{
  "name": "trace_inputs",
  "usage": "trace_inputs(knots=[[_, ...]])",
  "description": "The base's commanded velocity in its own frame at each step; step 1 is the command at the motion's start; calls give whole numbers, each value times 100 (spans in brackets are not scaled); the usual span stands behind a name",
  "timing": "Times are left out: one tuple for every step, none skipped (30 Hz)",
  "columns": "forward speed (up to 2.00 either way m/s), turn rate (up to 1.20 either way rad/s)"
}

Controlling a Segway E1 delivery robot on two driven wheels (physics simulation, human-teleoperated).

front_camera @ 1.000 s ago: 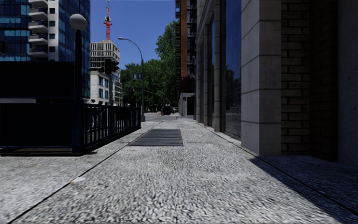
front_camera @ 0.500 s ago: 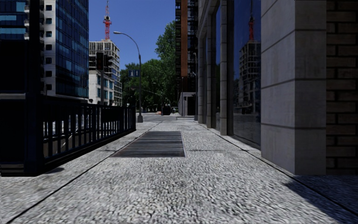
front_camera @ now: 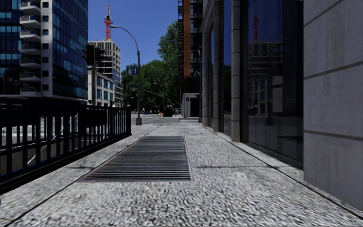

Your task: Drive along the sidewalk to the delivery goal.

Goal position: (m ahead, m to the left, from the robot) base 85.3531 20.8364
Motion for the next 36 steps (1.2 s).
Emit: trace_inputs(knots=[[200,0],[200,0],[200,0],[200,0],[200,0],[200,0],[200,0],[200,0],[200,0],[200,0],[200,0],[200,0],[200,0],[200,0],[200,0],[200,0],[200,0],[200,0],[200,0],[200,0],[200,0],[200,0],[200,0],[200,0],[200,0],[200,0],[200,0],[200,0],[200,0],[200,0],[200,0],[200,0],[200,0],[200,0],[200,0],[200,0]])
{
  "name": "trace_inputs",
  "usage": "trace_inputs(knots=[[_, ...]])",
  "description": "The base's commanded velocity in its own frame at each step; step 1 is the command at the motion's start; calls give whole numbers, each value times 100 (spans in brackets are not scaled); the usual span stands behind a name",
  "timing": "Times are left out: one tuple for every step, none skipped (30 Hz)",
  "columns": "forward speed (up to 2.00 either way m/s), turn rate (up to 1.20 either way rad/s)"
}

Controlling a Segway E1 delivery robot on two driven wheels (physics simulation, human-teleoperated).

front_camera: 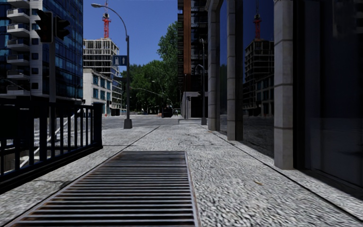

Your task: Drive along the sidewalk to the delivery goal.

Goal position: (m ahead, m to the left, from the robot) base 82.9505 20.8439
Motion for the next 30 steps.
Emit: trace_inputs(knots=[[200,0],[200,0],[200,0],[200,0],[200,0],[200,0],[200,0],[200,0],[200,0],[200,0],[200,0],[200,0],[200,0],[200,0],[200,0],[200,0],[200,0],[200,0],[200,0],[200,0],[200,0],[200,0],[200,0],[200,0],[200,0],[200,0],[200,0],[200,0],[200,0],[200,0]])
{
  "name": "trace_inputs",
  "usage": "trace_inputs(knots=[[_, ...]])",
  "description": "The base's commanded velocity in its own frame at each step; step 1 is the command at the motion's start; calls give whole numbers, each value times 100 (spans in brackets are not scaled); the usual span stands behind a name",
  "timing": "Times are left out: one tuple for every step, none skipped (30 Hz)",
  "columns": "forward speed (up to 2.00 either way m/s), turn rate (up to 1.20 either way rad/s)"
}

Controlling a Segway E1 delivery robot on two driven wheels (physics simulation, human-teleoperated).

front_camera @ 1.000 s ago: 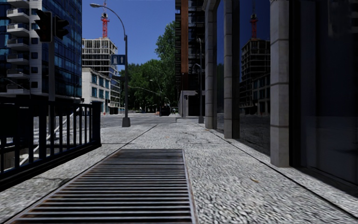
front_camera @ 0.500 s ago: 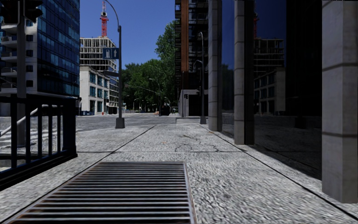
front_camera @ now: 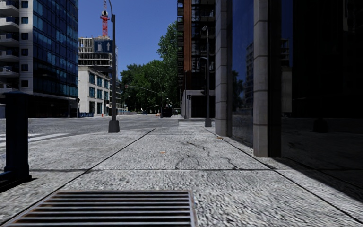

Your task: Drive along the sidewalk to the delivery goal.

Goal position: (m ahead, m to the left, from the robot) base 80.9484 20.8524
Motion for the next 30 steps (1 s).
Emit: trace_inputs(knots=[[200,0],[200,0],[200,0],[200,0],[200,0],[200,0],[200,0],[200,0],[186,0],[114,0],[91,0],[77,0],[74,8],[73,22],[73,44],[73,52],[75,57],[86,58],[100,58],[107,58],[108,58],[109,58],[115,58],[125,58],[125,58],[139,58],[139,58],[142,58],[143,58],[143,58]])
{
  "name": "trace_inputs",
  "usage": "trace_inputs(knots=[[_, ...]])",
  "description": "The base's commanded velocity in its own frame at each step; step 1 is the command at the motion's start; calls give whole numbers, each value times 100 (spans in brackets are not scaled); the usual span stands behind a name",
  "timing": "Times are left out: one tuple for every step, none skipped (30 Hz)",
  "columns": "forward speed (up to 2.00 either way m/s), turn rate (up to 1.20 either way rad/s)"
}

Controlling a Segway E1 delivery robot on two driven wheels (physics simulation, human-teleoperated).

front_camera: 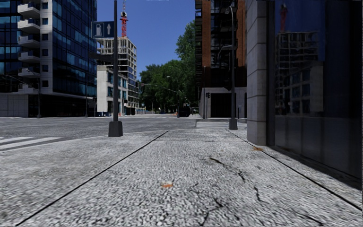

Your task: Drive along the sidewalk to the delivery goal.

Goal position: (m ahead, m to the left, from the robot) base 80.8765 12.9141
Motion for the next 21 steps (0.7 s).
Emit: trace_inputs(knots=[[144,58],[144,58],[146,58],[150,58],[155,58],[164,58],[170,58],[173,58],[176,58],[178,58],[179,58],[180,58],[180,58],[181,58],[181,58],[181,58],[181,58],[181,58],[183,58],[183,58],[185,58]])
